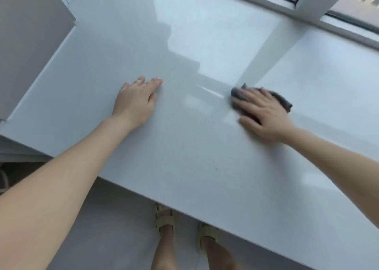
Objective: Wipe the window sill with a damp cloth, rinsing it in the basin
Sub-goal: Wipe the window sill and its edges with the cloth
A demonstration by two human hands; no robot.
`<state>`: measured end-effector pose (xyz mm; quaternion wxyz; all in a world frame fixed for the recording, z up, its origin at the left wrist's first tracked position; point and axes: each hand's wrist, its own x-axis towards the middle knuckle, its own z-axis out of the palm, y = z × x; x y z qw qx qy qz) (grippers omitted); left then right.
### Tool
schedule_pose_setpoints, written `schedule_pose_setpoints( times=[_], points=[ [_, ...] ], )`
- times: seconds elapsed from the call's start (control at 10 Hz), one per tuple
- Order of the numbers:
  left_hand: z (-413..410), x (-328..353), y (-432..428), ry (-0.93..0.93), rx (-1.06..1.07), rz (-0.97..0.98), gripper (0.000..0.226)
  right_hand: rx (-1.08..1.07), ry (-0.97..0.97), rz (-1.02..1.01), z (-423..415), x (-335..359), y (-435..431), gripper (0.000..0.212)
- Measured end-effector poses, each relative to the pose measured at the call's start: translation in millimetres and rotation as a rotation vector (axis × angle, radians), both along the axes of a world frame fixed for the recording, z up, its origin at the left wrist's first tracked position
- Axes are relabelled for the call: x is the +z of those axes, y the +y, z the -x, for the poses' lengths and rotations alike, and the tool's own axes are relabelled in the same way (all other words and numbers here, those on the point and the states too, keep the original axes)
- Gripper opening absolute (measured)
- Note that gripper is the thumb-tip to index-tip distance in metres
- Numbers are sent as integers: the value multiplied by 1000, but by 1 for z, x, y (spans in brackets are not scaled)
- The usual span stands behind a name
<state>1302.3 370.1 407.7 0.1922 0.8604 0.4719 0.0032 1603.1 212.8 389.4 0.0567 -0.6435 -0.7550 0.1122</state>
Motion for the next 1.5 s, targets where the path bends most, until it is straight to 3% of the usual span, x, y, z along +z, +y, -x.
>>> schedule_pose_setpoints(
  times=[0.1, 0.2, 0.3, 0.4, 0.5, 0.7, 0.8, 0.9, 1.0, 1.1, 1.2, 1.4, 1.5],
  points=[
    [6, 5, -18, -85, 36, 18, 51, -485, -55, 10, 4, -3, 59, 64],
    [13, 8, -27, -220, 148, 68, 54, -403, -13, -8, 75, -6, 70, 62],
    [14, 9, -28, -363, 399, 11, 55, -70, 44, -15, 162, -8, 28, 59],
    [10, 12, -33, -358, 509, -33, 54, 231, 86, 16, 200, -5, -46, 51],
    [-2, 16, -44, -360, 428, -21, 50, 263, 43, 56, 172, -2, -120, 47],
    [-24, 22, -69, -380, 238, 24, 41, -21, -21, 246, 110, 21, -272, 58],
    [-29, 25, -82, -389, 143, 32, 41, -198, 167, 293, 101, 42, -300, 90],
    [-34, 30, -87, -407, 106, 36, 40, -791, 940, 247, 114, 93, -263, 76],
    [-35, 35, -86, -423, 98, 40, 40, -1071, 1723, 195, 116, 122, -223, 45],
    [-34, 39, -82, -428, 110, 44, 40, -1063, 2004, 296, 131, 124, -179, 39],
    [-31, 41, -75, -435, 134, 42, 39, -1120, 2099, 406, 150, 107, -138, 39],
    [-22, 44, -62, -432, 152, 28, 39, -1109, 2182, 365, 145, 81, -103, 29],
    [-19, 44, -56, -429, 157, 18, 39, -1089, 1939, 434, 159, 84, -95, 30]
  ],
)
